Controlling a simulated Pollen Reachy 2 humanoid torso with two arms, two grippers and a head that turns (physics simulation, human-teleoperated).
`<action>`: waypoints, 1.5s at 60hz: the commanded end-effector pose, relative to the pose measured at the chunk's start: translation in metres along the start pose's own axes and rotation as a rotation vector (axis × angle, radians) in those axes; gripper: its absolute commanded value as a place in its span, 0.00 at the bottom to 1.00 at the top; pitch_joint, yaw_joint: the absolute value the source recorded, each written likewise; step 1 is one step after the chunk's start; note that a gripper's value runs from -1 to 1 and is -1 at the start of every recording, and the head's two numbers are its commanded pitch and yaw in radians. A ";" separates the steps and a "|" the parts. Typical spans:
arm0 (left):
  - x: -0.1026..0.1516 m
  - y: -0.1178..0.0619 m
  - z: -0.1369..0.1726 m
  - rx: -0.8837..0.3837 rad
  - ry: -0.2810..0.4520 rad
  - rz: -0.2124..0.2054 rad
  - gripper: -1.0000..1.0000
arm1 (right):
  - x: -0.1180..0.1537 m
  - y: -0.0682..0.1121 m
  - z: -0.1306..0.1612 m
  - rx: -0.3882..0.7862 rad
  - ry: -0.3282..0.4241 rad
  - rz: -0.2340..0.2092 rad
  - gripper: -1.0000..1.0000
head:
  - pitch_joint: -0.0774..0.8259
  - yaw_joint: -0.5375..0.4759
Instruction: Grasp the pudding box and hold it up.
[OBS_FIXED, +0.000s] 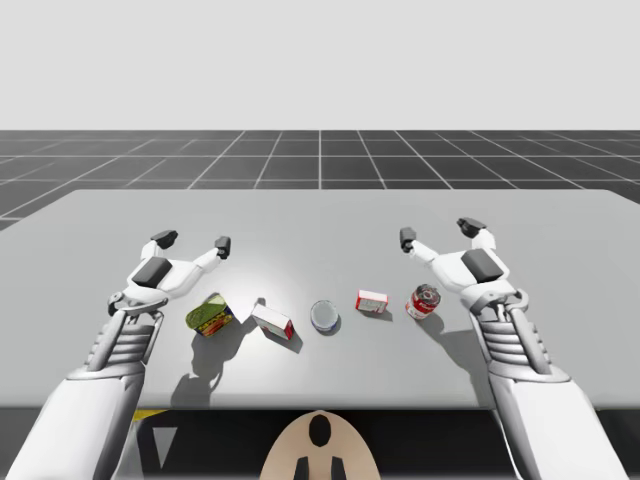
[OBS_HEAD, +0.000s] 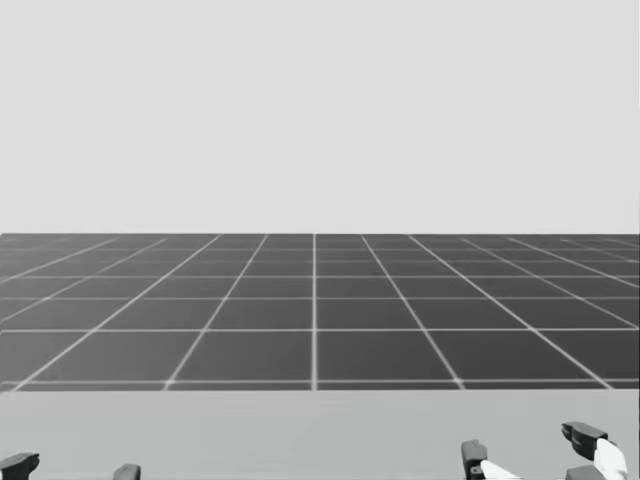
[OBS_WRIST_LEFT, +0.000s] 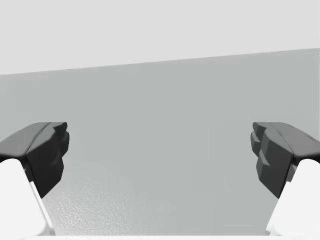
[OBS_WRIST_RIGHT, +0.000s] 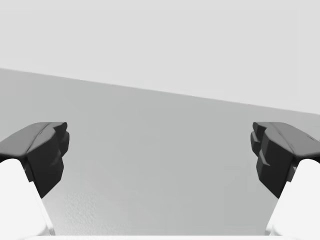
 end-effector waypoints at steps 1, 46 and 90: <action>0.000 0.000 0.000 0.000 0.002 -0.002 0.00 | 0.000 0.001 0.000 -0.068 -0.032 -0.017 0.00 | 0.08 0.52; 0.000 0.002 -0.001 -0.006 0.000 -0.004 0.00 | 0.007 -0.002 0.000 -0.057 0.008 -0.020 0.00 | 0.71 0.63; 0.033 -0.034 0.041 -0.056 0.006 -0.009 0.00 | 0.008 -0.006 0.001 -0.079 0.004 -0.015 0.00 | 0.88 0.71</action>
